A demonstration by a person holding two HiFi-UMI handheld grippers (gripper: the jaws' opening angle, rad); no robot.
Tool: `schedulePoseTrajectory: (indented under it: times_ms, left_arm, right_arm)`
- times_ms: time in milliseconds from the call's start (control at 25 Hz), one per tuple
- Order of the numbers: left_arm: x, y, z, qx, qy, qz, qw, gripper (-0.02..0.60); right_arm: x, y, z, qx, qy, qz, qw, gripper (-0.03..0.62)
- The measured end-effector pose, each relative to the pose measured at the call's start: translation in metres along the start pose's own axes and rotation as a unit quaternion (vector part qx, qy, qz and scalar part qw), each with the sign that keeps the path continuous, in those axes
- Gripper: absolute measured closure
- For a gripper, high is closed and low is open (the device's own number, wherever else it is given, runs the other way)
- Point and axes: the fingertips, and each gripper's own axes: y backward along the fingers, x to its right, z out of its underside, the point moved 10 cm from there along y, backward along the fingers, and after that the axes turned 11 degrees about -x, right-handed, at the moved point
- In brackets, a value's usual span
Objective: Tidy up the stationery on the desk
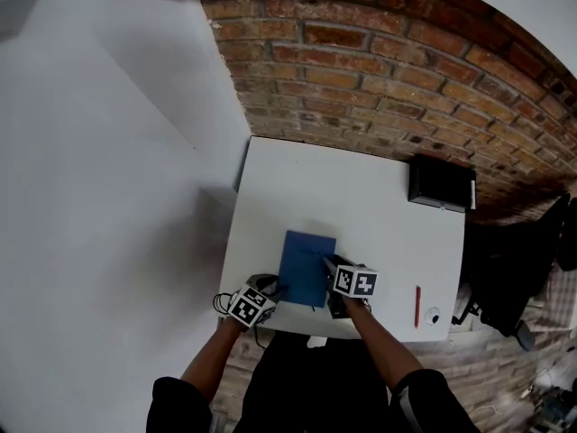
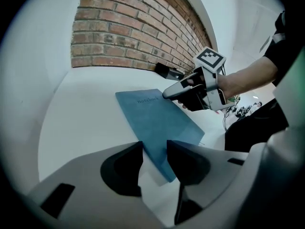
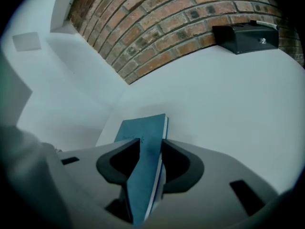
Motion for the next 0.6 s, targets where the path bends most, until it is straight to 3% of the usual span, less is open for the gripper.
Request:
schedulePoseTrajectory:
  times_ms: [320, 600]
  left_arm:
    - [0.007, 0.001, 0.006, 0.015, 0.021, -0.025, 0.9993, 0.411]
    - [-0.008, 0.003, -0.008, 0.058, 0.091, -0.054, 0.9927, 0.411]
  right_arm:
    - [-0.005, -0.002, 0.004, 0.005, 0.038, 0.02, 0.999, 0.443]
    - [-0.006, 0.011, 0.037, 0.0, 0.017, 0.029, 0.999, 0.444]
